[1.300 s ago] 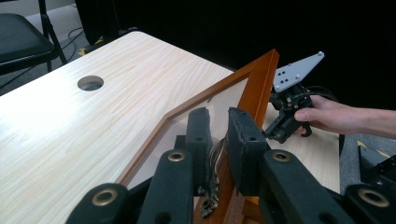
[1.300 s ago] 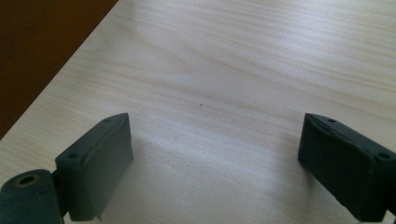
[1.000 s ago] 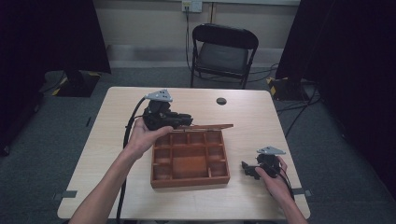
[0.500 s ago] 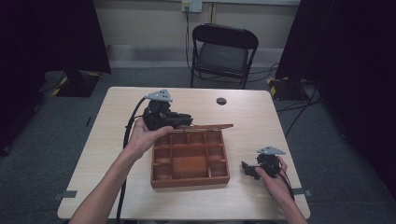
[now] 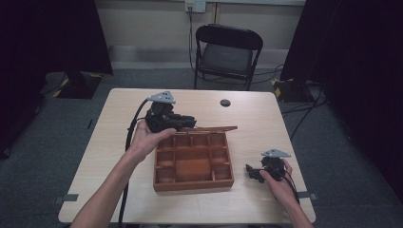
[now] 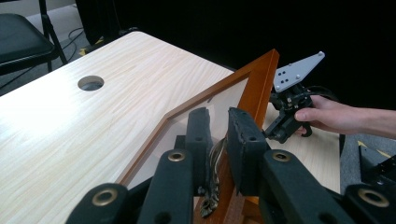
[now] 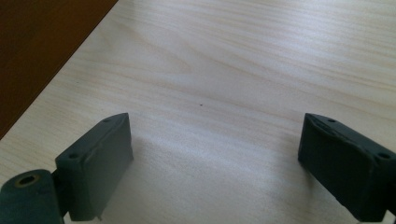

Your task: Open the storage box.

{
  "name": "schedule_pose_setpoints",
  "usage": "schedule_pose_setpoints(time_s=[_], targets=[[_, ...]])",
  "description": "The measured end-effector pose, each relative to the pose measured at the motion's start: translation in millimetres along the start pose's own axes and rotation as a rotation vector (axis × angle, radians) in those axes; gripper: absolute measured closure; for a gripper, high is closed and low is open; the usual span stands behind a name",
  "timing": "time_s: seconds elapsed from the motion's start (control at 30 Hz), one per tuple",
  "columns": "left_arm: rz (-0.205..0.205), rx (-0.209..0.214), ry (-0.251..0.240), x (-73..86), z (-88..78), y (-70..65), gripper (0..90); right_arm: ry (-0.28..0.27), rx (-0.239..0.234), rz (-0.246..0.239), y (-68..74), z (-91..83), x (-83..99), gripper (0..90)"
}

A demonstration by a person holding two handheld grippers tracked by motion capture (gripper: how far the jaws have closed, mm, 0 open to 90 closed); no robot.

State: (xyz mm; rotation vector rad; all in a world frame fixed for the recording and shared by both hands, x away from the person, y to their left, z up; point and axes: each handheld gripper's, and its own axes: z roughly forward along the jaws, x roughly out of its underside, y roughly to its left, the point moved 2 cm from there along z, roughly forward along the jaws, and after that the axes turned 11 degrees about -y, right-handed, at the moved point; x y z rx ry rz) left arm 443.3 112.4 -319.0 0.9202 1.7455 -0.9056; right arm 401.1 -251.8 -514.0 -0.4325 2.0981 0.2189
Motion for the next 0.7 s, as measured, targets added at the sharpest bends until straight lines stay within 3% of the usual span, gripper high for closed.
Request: schedule_pose_setpoints(time_s=[0.7], targets=[[-0.005,0.001,0.0,-0.1,0.0,0.2,78.9,0.0,0.0,0.001,0.0,0.0,0.0,9.1]])
